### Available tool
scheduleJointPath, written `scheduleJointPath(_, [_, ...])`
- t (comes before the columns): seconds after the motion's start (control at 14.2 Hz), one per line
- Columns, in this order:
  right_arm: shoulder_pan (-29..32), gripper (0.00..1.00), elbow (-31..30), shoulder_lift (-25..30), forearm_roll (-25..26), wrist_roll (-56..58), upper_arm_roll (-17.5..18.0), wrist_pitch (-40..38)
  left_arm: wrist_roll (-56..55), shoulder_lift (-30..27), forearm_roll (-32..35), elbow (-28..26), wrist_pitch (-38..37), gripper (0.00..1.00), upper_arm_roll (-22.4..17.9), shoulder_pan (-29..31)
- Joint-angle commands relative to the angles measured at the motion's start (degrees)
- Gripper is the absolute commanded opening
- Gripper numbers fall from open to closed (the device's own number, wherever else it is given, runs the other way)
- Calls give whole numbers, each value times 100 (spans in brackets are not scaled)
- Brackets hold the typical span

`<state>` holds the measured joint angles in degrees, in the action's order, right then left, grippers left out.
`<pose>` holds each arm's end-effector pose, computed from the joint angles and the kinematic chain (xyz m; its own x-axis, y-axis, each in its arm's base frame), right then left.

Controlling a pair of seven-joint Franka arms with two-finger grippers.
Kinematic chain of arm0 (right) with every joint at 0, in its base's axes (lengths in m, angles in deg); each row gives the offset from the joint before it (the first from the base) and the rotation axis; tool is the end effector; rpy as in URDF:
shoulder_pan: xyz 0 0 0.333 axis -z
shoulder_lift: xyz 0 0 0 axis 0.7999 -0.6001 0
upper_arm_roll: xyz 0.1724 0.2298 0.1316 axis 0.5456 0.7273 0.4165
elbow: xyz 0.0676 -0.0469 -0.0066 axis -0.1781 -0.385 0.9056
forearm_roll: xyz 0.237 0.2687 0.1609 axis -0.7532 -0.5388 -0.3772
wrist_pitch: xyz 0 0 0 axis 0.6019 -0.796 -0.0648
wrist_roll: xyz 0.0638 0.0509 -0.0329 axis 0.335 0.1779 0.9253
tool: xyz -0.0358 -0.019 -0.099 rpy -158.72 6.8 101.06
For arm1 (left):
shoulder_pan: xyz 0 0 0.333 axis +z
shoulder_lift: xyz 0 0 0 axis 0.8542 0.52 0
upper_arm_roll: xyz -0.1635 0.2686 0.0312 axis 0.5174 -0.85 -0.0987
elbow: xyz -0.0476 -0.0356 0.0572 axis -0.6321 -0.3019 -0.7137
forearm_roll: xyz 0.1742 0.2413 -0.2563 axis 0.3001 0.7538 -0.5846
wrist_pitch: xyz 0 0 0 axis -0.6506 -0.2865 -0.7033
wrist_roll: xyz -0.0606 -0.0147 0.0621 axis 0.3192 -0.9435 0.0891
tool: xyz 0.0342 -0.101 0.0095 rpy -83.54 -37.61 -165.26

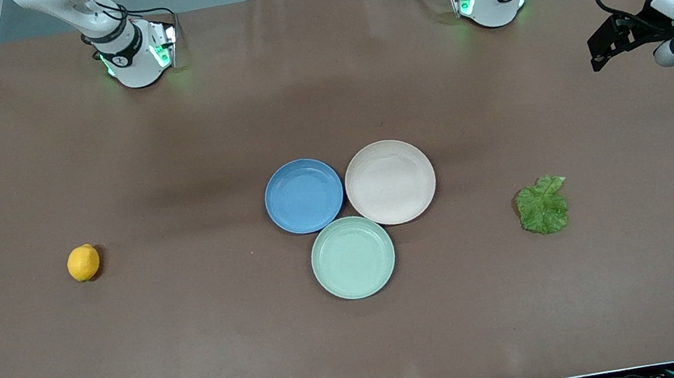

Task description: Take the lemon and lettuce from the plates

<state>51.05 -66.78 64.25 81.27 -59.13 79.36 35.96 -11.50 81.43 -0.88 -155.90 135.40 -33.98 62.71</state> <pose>0.5449 -0.0314 0.6576 0.9991 -0.0097 -0.0420 -0.0102 -0.9999 -0.0115 0.5289 -0.0742 0.6372 0.9979 -0.0618 -0.0177 -0.0622 -0.9978 -0.0227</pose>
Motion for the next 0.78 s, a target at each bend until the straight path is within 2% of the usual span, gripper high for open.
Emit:
scheduleJointPath(0.0, [111,100,88,-27,4,-29,91,-29,78,-35,-105,113,-53,100,3,149])
scheduleJointPath(0.71, [111,100,106,-27,13,-29,91,-20,-28,-17,-106,210,-97,100,12,176])
